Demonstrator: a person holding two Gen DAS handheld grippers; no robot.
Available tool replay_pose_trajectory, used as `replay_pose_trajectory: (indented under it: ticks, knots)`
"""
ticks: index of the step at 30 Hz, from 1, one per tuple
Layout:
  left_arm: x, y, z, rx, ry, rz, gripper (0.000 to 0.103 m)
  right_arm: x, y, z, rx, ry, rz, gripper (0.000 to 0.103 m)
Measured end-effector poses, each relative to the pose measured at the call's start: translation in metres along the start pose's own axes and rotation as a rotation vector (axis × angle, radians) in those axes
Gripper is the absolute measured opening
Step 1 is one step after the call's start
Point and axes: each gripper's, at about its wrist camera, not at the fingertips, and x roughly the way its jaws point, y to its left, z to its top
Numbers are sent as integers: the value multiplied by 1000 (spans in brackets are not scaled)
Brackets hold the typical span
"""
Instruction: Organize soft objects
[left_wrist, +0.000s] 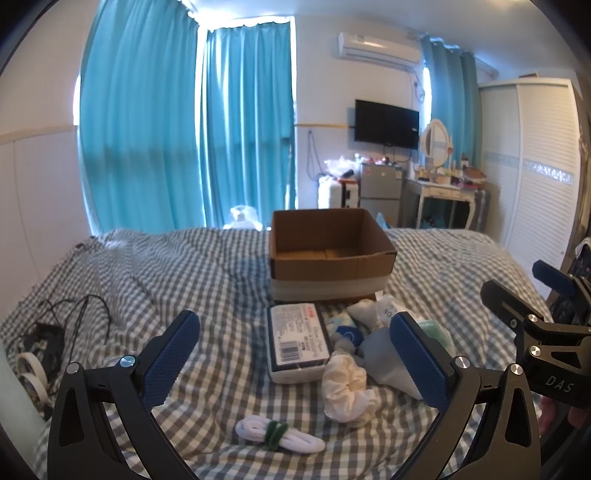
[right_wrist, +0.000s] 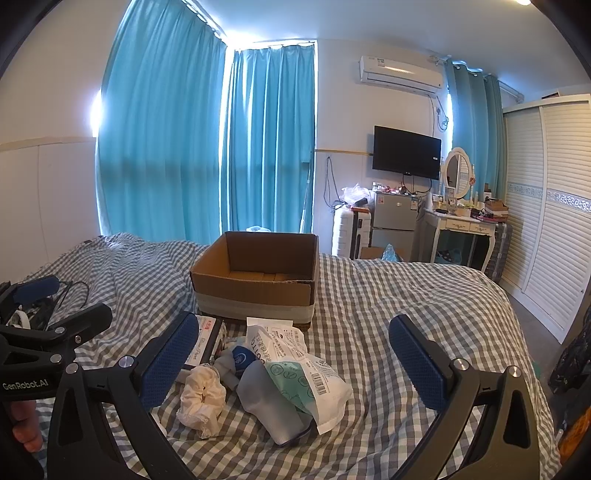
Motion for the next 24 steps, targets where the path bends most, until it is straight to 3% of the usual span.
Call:
replay_pose_trajectory:
  ticks: [24]
  knots:
    - [0, 3, 1, 5, -3, 0, 103, 0, 0, 1, 0, 1, 1, 103]
